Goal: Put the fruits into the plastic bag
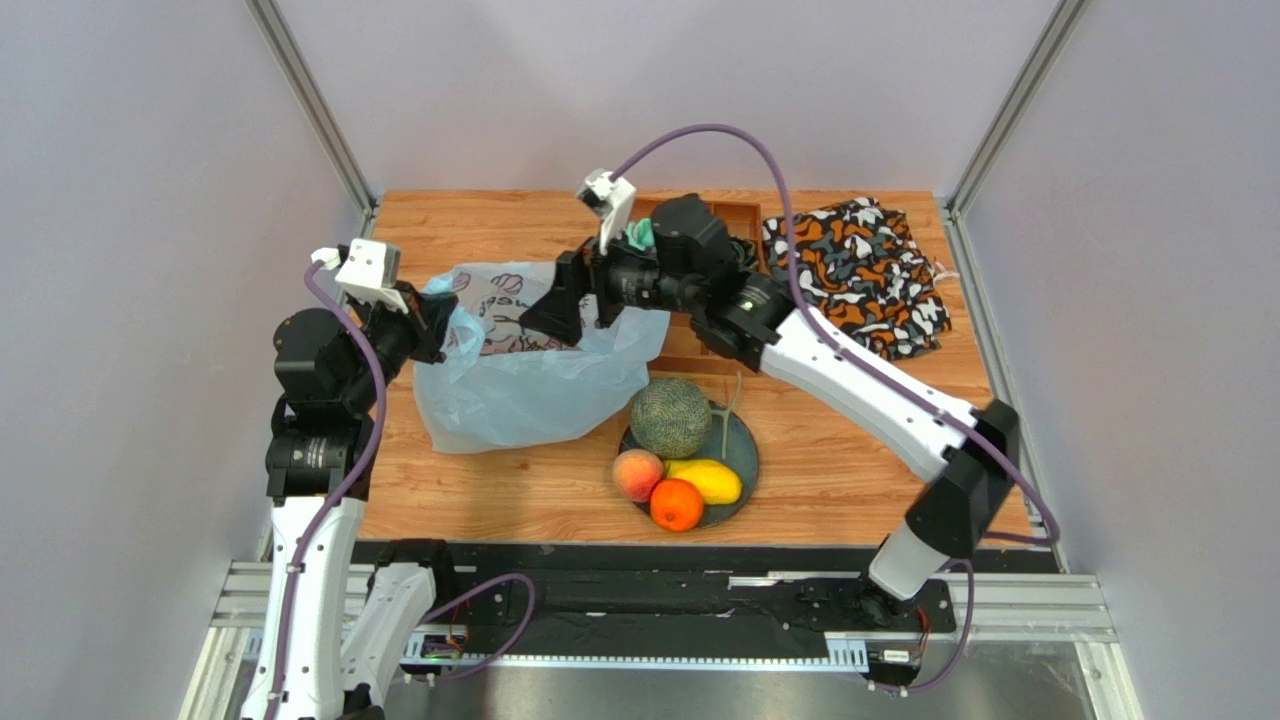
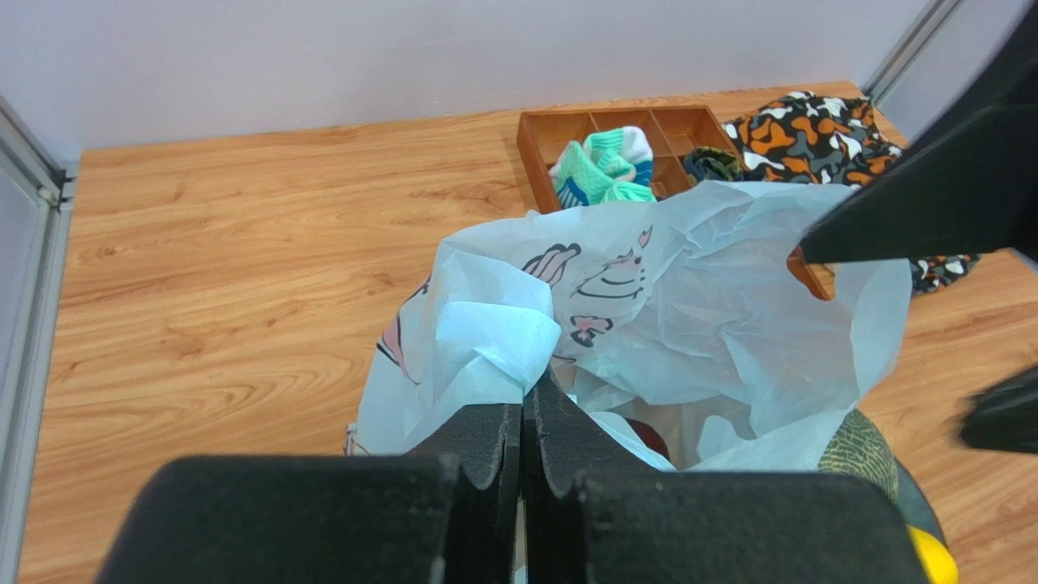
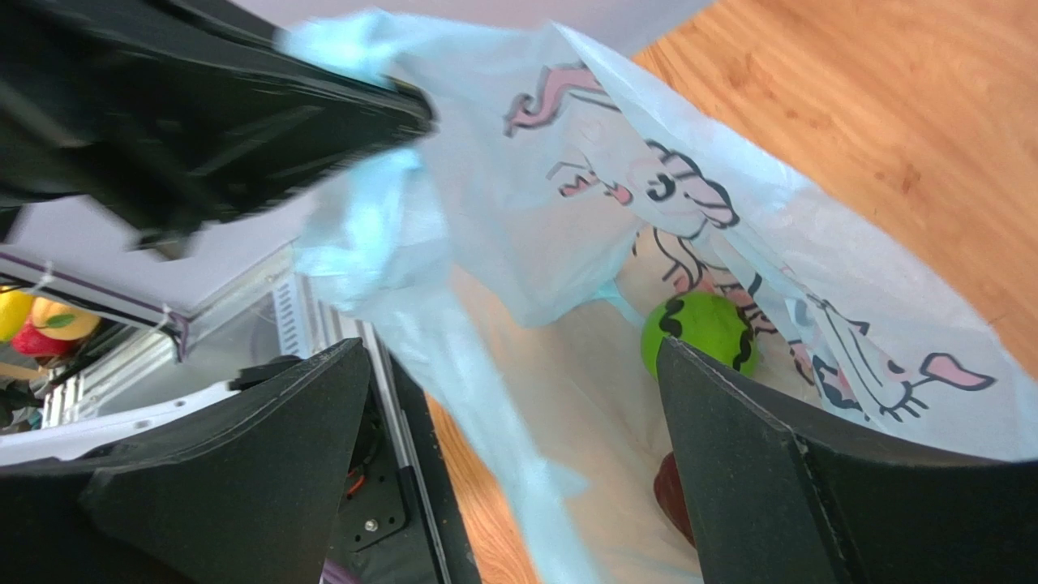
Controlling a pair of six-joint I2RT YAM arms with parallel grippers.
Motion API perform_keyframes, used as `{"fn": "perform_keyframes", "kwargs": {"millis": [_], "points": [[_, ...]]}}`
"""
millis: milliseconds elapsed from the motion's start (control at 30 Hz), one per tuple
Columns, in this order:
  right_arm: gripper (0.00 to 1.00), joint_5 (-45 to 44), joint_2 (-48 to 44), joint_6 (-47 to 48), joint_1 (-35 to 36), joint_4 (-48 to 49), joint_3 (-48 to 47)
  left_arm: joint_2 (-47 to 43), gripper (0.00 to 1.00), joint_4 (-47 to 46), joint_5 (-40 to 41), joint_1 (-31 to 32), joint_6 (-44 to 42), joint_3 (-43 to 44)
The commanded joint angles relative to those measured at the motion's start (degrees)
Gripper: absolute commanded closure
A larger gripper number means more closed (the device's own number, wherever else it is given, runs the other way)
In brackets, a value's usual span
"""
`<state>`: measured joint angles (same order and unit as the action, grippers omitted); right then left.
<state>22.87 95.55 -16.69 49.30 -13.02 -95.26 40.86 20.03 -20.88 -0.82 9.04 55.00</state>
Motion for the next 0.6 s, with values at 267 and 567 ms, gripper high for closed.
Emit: {"fn": "perform_keyframes", "kwargs": {"millis": [267, 567], "points": [[0.17, -4.6, -22.3, -3.6, -20.1, -3.4, 23.0, -0.6, 1.00, -0.8, -0.4, 0.6, 0.6, 0.6], [0.26, -2.0, -26.0, -4.8, -32.0, -5.7, 42.0, -0.2, 1.00, -1.0, -0.6, 0.6, 0.8, 0.5]]}}
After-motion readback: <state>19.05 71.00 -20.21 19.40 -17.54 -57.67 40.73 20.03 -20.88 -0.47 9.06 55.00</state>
